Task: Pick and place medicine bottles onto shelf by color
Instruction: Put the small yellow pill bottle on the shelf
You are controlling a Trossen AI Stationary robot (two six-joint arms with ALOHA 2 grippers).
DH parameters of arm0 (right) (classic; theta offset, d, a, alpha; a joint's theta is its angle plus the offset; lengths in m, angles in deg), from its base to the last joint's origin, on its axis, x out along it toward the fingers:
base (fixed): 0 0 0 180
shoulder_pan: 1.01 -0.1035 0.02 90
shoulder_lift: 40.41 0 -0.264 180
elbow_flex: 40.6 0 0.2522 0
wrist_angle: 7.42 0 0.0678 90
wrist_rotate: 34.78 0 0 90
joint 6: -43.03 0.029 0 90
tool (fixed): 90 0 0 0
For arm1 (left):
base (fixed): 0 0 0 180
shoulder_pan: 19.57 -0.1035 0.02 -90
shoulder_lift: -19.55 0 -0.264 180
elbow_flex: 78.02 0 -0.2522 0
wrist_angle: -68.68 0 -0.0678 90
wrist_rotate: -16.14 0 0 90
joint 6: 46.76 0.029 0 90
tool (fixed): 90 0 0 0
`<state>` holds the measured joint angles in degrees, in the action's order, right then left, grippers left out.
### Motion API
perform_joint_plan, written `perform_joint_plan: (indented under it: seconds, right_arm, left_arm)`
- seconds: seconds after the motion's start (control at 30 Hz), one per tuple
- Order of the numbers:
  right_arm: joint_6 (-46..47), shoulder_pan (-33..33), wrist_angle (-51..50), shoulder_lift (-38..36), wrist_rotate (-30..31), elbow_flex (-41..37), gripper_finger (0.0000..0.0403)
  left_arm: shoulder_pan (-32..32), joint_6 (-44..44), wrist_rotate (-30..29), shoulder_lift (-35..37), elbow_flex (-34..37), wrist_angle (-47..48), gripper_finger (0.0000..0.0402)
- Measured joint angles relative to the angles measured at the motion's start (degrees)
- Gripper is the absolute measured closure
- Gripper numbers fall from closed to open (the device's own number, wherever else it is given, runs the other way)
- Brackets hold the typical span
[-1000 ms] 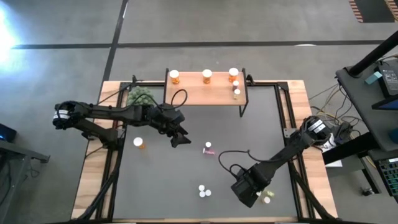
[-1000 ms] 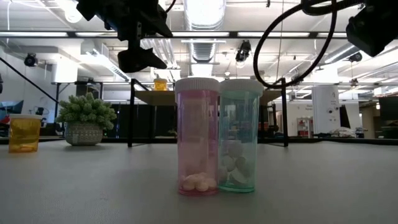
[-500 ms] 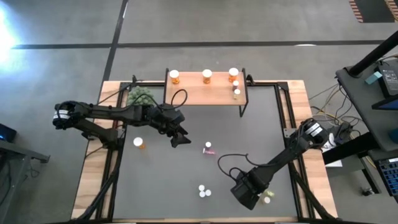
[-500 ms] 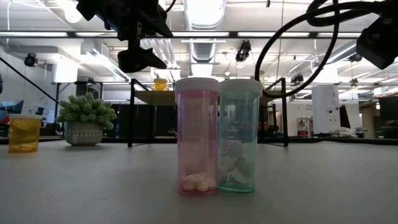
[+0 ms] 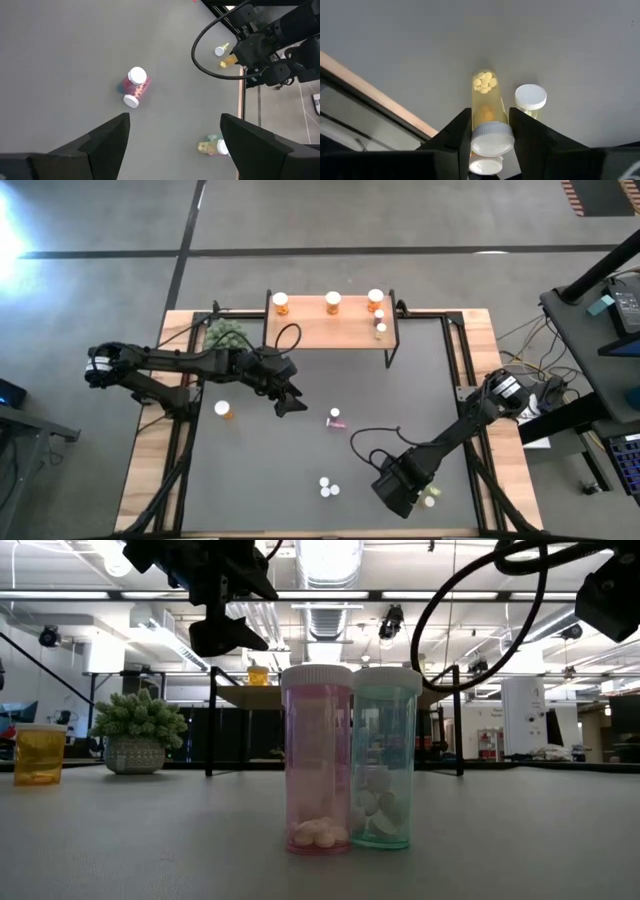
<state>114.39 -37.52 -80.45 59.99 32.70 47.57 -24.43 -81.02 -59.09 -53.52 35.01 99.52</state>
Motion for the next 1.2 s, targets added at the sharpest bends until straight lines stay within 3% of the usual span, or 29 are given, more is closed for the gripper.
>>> perform_joint_plan:
  seconds: [0.5, 0.67, 1.03, 1.2]
  right_arm:
    - [1.49, 0.02, -0.22, -0.65, -0.48, 0.0, 0.0295]
    - [1.99, -0.02, -0.01, -0.65, -4.39, 0.09, 0.0296]
    - [0.8, 0.37, -0.06, -0.65, -2.05, 1.36, 0.0296]
    - [0.65, 0.82, 0.07, -0.65, 2.48, 3.9, 0.0296]
  left_arm:
    - [0.0, 0.06, 0.0, -0.02, 0.0, -0.12, 0.0107]
    - [0.9, 0.02, -0.02, -0.02, 0.15, -0.04, 0.0107]
    - [2.29, -5.8, -0.35, -0.02, 0.24, -1.45, 0.0107]
    - [4.4, -6.0, -0.38, -0.02, 0.24, -4.65, 0.0107]
